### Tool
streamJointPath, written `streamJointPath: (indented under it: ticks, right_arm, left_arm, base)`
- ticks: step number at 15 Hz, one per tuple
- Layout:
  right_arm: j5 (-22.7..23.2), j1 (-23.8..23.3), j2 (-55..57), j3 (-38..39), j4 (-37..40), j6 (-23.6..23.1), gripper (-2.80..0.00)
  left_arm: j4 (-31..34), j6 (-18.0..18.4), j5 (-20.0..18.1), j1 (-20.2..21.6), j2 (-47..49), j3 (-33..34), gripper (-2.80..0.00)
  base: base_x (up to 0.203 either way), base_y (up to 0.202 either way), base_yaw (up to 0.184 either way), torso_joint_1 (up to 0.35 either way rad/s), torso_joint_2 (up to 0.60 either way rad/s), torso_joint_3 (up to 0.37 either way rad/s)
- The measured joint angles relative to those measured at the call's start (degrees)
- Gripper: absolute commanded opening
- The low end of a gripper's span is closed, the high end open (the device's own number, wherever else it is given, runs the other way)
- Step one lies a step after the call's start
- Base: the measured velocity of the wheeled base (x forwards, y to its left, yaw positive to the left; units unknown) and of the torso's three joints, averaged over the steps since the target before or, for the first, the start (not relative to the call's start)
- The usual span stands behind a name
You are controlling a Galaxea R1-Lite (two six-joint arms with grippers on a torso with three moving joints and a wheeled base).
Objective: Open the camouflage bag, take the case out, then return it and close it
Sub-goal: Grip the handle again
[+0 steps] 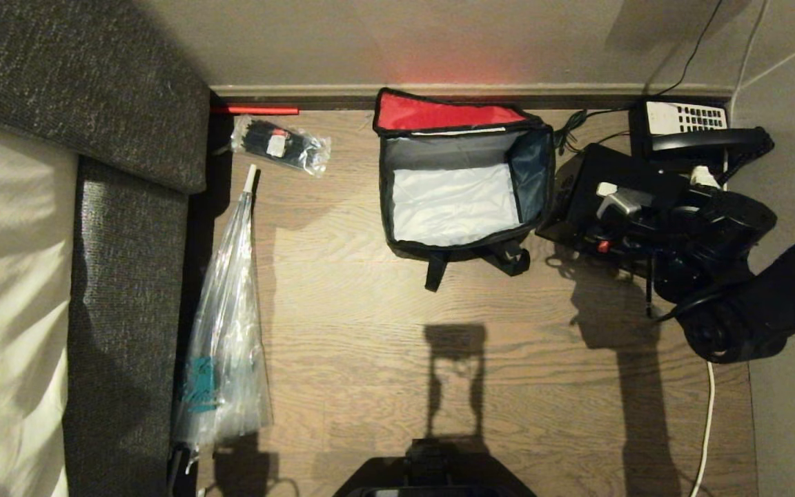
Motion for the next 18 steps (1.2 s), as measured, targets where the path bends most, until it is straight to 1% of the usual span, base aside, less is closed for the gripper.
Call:
streamJointPath:
  ticks: [1, 2, 3, 6, 9, 10, 12, 15, 17, 18]
  right_arm:
    - [0.3, 0.2, -1.9, 1.9, 0.0, 0.3, 0.00]
    - [0.4, 0.5, -3.8, 4.0, 0.0, 0.7, -1.59]
    - [0.4, 0.5, -5.8, 6.1, 0.0, 1.2, -2.80]
    - [-0.1, 0.6, -13.2, 12.4, 0.0, 3.6, -2.80]
    - [-2.8, 0.6, -21.7, 18.2, 1.0, 9.7, -2.80]
    - [-4.1, 0.6, -24.7, 20.0, 2.2, 13.0, -2.80]
    - [-5.4, 0.6, -29.9, 23.5, 6.8, 21.1, -2.80]
    - [-5.5, 0.6, -37.2, 28.2, 20.6, 38.3, -2.80]
    - [-5.5, 0.6, -40.0, 29.8, 28.4, 48.6, -2.80]
    - [-5.5, 0.9, -41.2, 30.9, 31.0, 51.6, -2.80]
  left_arm:
    - [0.0, 0.0, 0.0, 0.0, 0.0, 0.0, -2.80]
    - [0.0, 0.0, 0.0, 0.0, 0.0, 0.0, -2.80]
    - [0.0, 0.0, 0.0, 0.0, 0.0, 0.0, -2.80]
    - [0.0, 0.0, 0.0, 0.0, 0.0, 0.0, -2.80]
    - [0.0, 0.0, 0.0, 0.0, 0.0, 0.0, -2.80]
    - [0.0, 0.0, 0.0, 0.0, 0.0, 0.0, -2.80]
    - [0.0, 0.0, 0.0, 0.0, 0.0, 0.0, -2.80]
    - [0.0, 0.0, 0.0, 0.0, 0.0, 0.0, -2.80]
    - [0.0, 0.0, 0.0, 0.0, 0.0, 0.0, -2.80]
    - [0.0, 0.0, 0.0, 0.0, 0.0, 0.0, -2.80]
  base:
    - [0.000, 0.000, 0.000, 0.000, 0.00, 0.000]
    - [0.000, 0.000, 0.000, 0.000, 0.00, 0.000]
    - [0.000, 0.000, 0.000, 0.000, 0.00, 0.000]
    - [0.000, 0.000, 0.000, 0.000, 0.00, 0.000]
    - [0.000, 0.000, 0.000, 0.000, 0.00, 0.000]
    - [0.000, 0.000, 0.000, 0.000, 0.00, 0.000]
    - [0.000, 0.000, 0.000, 0.000, 0.00, 0.000]
    - [0.000, 0.000, 0.000, 0.000, 0.00, 0.000]
    - [0.000, 0.000, 0.000, 0.000, 0.00, 0.000]
    - [0.000, 0.000, 0.000, 0.000, 0.00, 0.000]
